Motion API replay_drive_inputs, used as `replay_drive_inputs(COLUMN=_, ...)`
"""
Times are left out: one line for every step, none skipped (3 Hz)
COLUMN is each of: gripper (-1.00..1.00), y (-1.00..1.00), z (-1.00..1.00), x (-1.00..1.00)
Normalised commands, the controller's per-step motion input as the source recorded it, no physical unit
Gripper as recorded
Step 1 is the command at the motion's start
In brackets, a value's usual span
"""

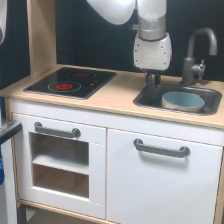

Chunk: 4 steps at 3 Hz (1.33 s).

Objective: Place the pot in the sink

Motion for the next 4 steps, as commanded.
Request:
replay_drive_inputs(gripper=1.00, y=-0.08, z=0.44, x=-0.05)
replay_drive_inputs(gripper=1.00, y=-0.08, z=0.54, x=-0.17)
replay_drive_inputs(gripper=1.00, y=-0.09, z=0.55, x=-0.23)
replay_drive_inputs(gripper=1.00, y=-0.09, z=0.54, x=-0.29)
